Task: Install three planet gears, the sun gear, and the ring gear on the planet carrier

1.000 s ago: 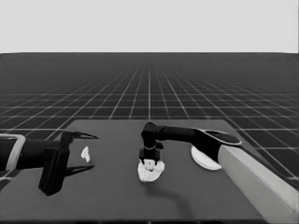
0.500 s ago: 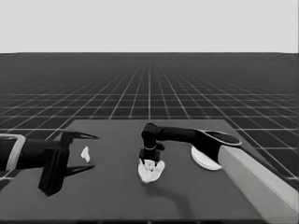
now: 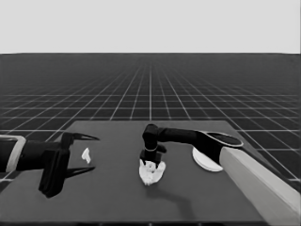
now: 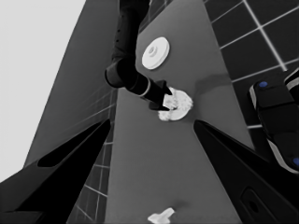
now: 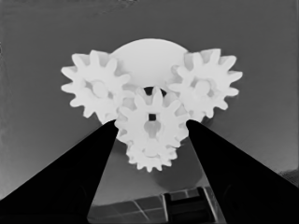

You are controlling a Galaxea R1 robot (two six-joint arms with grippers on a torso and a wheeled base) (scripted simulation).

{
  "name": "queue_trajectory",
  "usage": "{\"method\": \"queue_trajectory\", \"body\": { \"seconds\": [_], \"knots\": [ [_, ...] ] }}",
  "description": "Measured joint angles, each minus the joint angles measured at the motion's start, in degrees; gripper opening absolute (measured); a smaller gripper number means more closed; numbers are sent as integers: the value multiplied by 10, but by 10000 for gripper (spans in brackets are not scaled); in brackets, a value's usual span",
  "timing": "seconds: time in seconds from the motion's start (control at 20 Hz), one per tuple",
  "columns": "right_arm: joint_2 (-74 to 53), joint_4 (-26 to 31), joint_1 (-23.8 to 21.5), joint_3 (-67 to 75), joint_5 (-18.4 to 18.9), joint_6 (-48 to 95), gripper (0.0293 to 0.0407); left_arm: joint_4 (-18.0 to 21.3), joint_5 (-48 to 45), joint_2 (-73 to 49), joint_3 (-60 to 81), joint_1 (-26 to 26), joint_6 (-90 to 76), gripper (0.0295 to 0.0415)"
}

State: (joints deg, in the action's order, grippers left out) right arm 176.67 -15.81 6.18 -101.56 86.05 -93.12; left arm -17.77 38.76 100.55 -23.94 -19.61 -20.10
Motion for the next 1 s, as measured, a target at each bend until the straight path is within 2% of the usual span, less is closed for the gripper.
{"method": "queue_trajectory", "body": {
  "seconds": [1.0],
  "knots": [
    [0, 0, 0, 0, 0, -120, 309, 0, 0, 0, 0, 0, 0, 385]
  ]
}}
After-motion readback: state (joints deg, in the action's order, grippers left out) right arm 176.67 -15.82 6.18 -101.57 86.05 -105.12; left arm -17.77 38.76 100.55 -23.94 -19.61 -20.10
